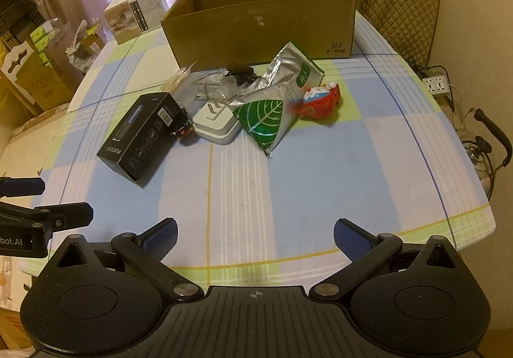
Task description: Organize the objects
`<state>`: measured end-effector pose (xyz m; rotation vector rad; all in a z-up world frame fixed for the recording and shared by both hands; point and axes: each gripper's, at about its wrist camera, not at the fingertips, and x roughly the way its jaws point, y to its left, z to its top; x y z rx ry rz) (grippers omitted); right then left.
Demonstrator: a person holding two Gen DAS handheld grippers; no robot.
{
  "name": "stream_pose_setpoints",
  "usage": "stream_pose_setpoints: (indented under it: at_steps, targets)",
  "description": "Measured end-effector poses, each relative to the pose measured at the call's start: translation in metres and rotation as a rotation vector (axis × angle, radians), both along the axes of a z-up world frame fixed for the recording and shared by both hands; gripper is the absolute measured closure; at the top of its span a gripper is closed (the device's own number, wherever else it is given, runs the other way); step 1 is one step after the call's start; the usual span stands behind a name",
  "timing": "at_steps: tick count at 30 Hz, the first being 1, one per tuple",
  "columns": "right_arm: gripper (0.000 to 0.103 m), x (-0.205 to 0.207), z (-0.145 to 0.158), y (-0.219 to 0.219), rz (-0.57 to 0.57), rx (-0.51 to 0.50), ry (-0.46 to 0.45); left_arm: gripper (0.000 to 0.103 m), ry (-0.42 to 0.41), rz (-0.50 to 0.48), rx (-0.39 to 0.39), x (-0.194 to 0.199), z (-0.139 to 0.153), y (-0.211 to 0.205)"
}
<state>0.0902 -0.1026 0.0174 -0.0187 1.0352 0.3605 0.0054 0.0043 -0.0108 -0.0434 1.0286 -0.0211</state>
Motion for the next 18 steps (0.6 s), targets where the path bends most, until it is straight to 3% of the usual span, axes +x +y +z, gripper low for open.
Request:
stream_pose_setpoints:
  at_steps: [18]
  targets:
    - [0.002,0.006,0.001,0.001,0.0,0.0,0.0,0.001,0.004,0.005,0.001,0.018,0.002,-0.005]
